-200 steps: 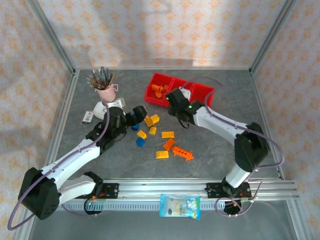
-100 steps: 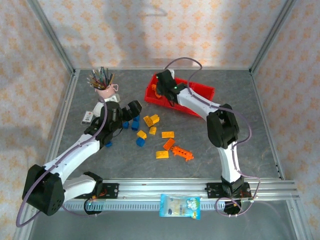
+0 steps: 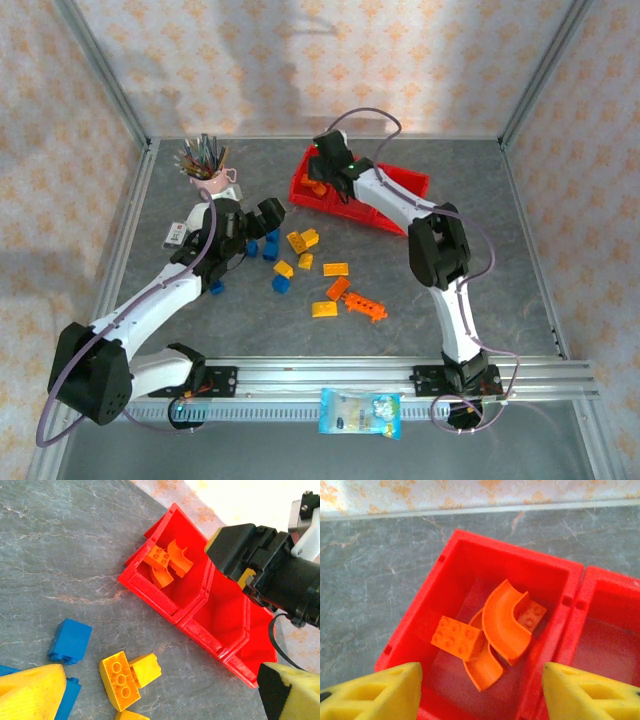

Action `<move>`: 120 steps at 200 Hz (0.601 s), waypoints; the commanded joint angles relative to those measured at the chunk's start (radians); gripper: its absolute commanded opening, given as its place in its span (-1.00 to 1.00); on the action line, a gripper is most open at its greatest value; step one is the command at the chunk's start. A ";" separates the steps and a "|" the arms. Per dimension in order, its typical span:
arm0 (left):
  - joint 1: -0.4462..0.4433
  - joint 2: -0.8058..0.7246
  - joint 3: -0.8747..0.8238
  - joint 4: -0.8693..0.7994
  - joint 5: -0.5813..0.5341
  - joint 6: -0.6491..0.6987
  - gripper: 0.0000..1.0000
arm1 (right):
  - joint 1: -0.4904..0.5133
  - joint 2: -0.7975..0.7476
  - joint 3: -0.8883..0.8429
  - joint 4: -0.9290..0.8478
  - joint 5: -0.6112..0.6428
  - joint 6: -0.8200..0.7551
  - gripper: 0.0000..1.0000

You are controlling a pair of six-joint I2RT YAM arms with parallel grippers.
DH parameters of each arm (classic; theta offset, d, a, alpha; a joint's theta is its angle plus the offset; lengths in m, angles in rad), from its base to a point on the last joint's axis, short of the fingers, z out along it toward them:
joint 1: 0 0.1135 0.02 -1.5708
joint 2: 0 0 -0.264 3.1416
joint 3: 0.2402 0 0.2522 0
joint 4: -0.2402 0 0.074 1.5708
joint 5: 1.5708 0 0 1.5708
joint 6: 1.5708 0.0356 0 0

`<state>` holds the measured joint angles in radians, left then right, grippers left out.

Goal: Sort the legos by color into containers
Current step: Pick up the lego from the bottom-center of the table.

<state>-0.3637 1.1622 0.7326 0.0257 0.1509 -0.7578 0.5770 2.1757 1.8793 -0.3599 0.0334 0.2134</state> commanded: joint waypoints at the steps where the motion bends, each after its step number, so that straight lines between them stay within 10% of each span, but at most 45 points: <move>1: 0.009 -0.027 0.023 -0.025 0.021 0.015 0.98 | 0.005 -0.145 -0.081 -0.052 -0.004 0.018 0.32; 120: -0.059 -0.194 -0.143 -0.058 0.010 -0.094 0.98 | 0.117 -0.542 -0.665 -0.172 -0.051 0.186 0.54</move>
<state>-0.3916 0.9955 0.6212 -0.0128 0.1757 -0.8124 0.6693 1.7088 1.2945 -0.4858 -0.0063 0.3294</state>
